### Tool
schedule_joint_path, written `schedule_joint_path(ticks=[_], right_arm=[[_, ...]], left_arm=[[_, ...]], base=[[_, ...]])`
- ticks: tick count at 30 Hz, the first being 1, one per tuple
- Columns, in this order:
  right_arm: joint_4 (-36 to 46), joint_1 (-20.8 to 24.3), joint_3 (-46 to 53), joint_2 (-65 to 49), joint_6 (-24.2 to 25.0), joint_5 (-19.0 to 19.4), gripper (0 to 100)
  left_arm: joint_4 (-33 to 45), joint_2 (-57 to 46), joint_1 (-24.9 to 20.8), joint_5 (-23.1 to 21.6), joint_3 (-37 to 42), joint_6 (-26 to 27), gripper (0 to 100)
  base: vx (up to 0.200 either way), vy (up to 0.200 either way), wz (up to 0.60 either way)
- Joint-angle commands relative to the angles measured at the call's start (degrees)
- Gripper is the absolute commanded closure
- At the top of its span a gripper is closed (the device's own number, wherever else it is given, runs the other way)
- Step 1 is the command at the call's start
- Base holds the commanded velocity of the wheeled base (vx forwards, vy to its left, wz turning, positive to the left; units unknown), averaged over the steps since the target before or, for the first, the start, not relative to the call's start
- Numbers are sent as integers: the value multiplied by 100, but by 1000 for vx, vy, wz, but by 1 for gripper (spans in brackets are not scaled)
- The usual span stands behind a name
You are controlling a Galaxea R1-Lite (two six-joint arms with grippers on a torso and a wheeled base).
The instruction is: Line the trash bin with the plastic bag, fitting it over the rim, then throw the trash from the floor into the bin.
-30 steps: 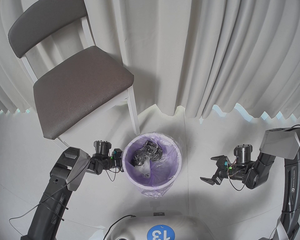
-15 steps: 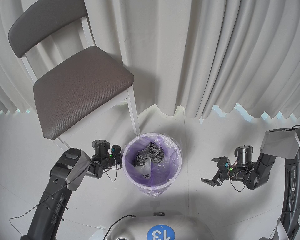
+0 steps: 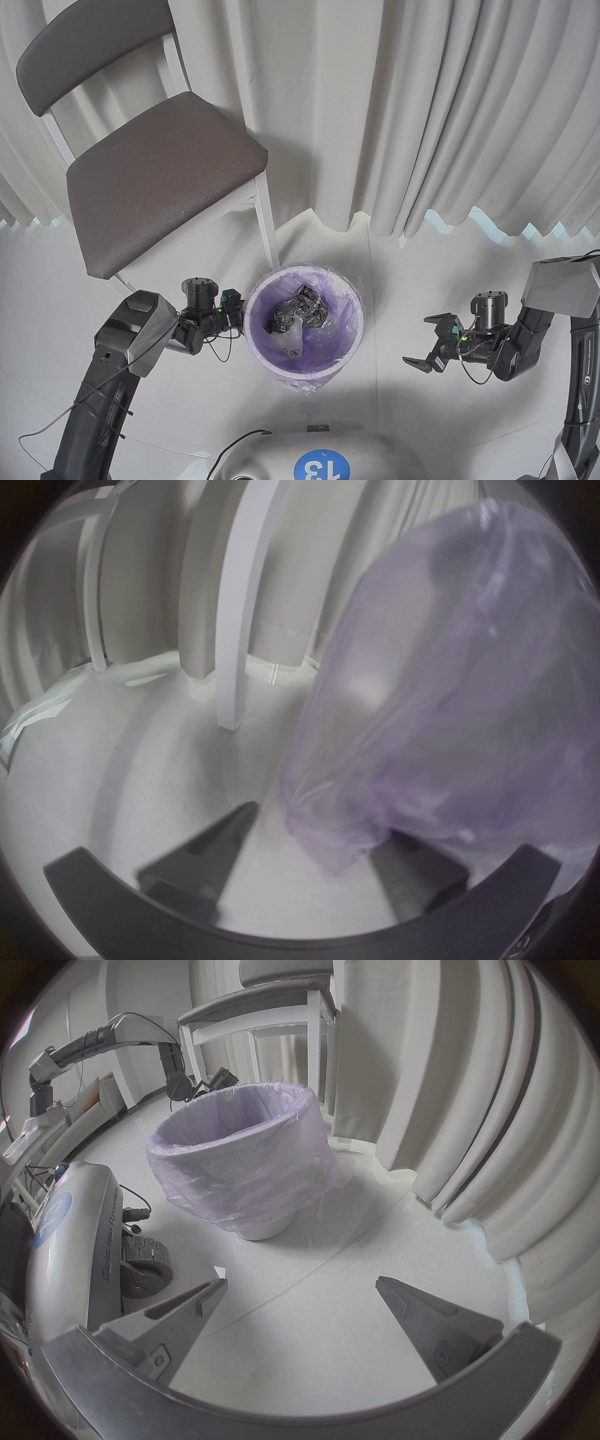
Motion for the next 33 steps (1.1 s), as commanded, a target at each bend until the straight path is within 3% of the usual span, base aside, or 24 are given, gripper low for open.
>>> schedule_joint_path(ticks=[1,6,9,18,25,28,33], right_arm=[[0,-49,70,-40,-3,1,0],[-26,-66,70,-58,-3,1,0],[-26,-58,132,-154,-3,1,0],[-167,-66,553,-629,23,-16,0],[-650,-66,1125,-1165,348,-60,0],[-914,-66,1388,-1279,463,-69,0],[-1310,-110,1705,-1288,498,-69,0]], left_arm=[[228,-79,235,2,132,313,0],[483,-342,613,2,519,1306,0],[448,-712,745,11,1090,1482,0],[-379,-1775,947,-7,2708,1491,0],[-1064,-2900,868,-227,4334,1491,0],[-1477,-2962,771,-183,4474,1429,0],[-1539,-2918,754,-147,4483,1368,0]], base=[[0,0,0],[0,0,0],[0,0,0],[0,0,0],[0,0,0],[0,0,0],[0,0,0]])
